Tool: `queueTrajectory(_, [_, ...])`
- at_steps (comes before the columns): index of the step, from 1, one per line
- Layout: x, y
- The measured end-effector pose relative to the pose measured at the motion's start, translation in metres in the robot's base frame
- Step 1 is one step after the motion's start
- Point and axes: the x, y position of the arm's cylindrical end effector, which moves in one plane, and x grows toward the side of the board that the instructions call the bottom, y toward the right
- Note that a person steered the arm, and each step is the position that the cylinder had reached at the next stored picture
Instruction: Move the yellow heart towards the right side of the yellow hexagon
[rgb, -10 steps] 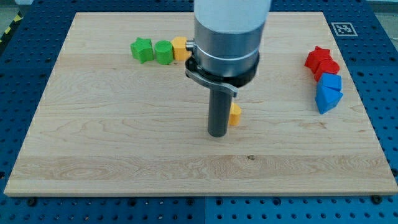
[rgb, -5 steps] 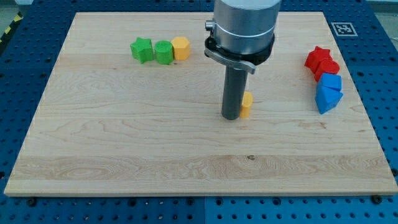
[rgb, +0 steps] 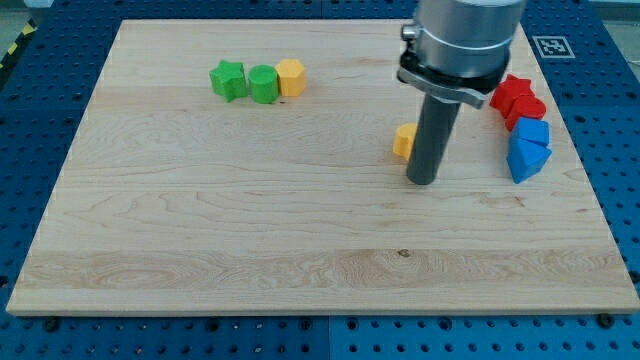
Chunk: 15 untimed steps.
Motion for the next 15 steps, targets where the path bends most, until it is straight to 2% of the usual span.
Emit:
queueTrajectory(1, [-0.028,0.009])
queueTrajectory(2, [-0.035,0.001])
queueTrajectory(8, [-0.042,-0.043])
queueTrajectory(11, [-0.049,-0.046])
queueTrajectory(13, [-0.080,-0.049])
queueTrajectory(15, [-0.066,-0.055])
